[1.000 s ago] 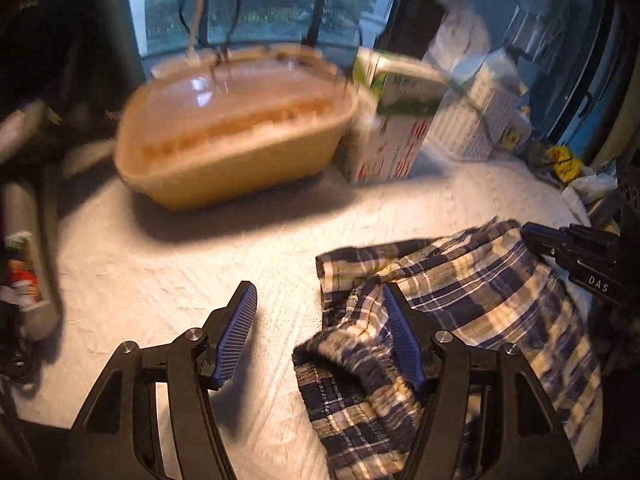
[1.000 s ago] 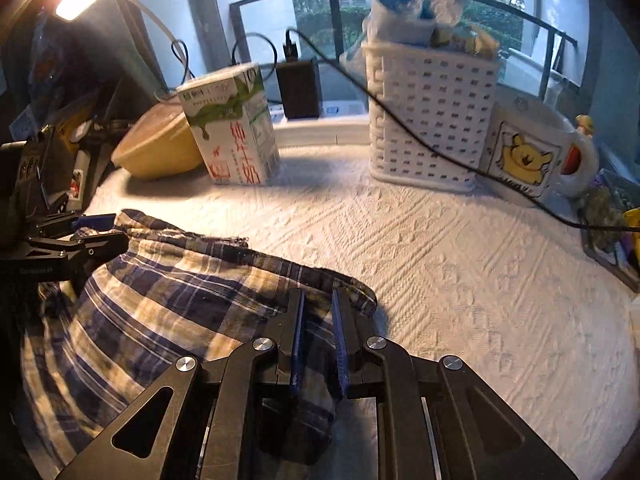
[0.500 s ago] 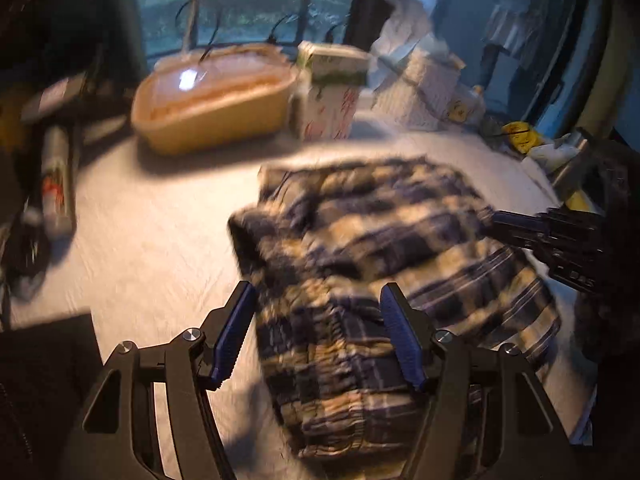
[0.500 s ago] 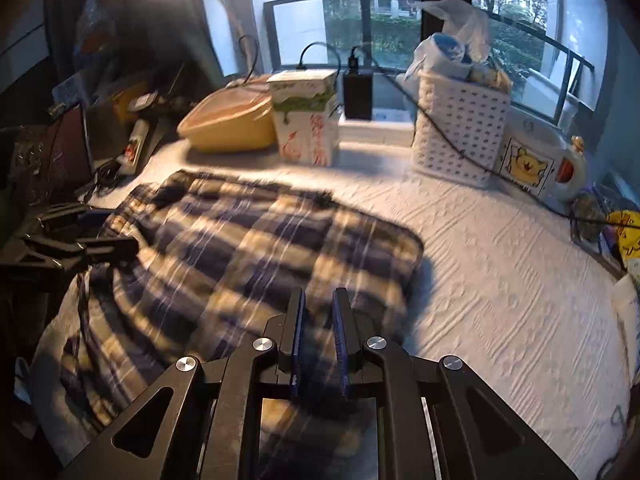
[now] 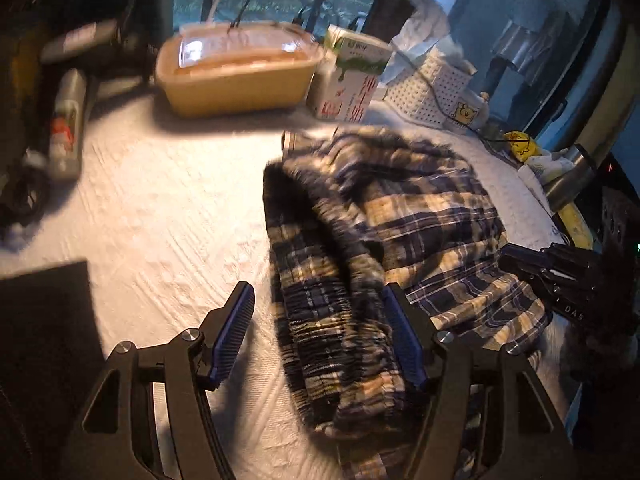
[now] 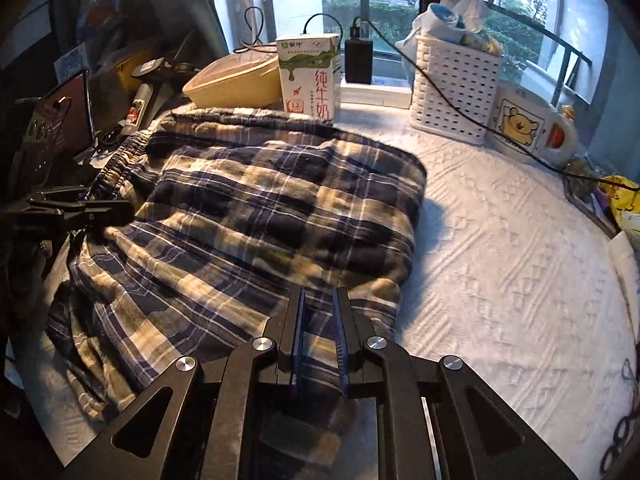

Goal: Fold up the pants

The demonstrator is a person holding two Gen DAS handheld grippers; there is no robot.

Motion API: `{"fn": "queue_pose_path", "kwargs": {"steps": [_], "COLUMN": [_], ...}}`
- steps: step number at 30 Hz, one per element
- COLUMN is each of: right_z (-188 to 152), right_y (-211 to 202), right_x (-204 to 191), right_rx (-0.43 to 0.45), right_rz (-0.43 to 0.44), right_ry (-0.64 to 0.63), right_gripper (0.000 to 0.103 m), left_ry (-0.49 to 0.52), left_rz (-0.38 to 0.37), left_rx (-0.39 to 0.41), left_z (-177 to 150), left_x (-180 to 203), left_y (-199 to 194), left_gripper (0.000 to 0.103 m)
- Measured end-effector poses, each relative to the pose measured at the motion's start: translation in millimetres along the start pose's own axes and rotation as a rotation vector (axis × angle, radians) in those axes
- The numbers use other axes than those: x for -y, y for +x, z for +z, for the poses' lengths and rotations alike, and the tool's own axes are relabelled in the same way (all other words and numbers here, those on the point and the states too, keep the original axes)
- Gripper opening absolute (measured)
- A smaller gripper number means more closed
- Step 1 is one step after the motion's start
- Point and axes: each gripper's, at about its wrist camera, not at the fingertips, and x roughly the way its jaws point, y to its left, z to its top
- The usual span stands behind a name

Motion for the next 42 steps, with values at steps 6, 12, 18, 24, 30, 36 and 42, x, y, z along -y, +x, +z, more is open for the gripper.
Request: {"fn": "queue_pose_path", "kwargs": {"steps": [6, 12, 18, 24, 30, 36, 42], "right_z": [8.8, 27.2, 39.3, 44.9, 53.4, 60.4, 62.0], "right_y": [-26.9, -29.9, -16.2, 11.6, 35.5, 56.9, 54.3], "right_x": [11.8, 37.8, 57.8, 77.5, 80.4, 63.6, 45.2], "right_rx": [0.054, 0.093, 0.100, 0.070, 0.058, 0.050, 0.065], "right_rz": [-0.015, -0.033, -0.015, 0.044, 0.134, 0.167, 0.169], "right_ry": [0.016, 0.064, 0.110, 0.174, 0.198, 0.140, 0.063], "right_gripper": [0.015, 0.059, 0.061, 0.061, 0.063, 0.064, 0.022], "left_ry": [0.034, 0.062, 0.101, 0.096, 0.180, 0.168, 0.159], "left_rz": [-0.006, 0.000, -0.007, -0.061, -0.098, -0.122, -0.092], "left_rx": [0.070, 0.044, 0.009, -0.060, -0.053, -0.040, 0.018], "left_z": [11.4, 26.6, 53.1, 69.9, 65.7, 66.7, 59.5], "left_x": [-2.8, -9.0, -14.2, -19.4, -4.6, -6.7, 2.1], "left_y": [-25.6, 1.7, 37.1, 63.2, 73.7, 75.3, 67.5], "left_gripper": [0.066, 0.066, 0.066, 0.066, 0.066, 0.036, 0.021]}}
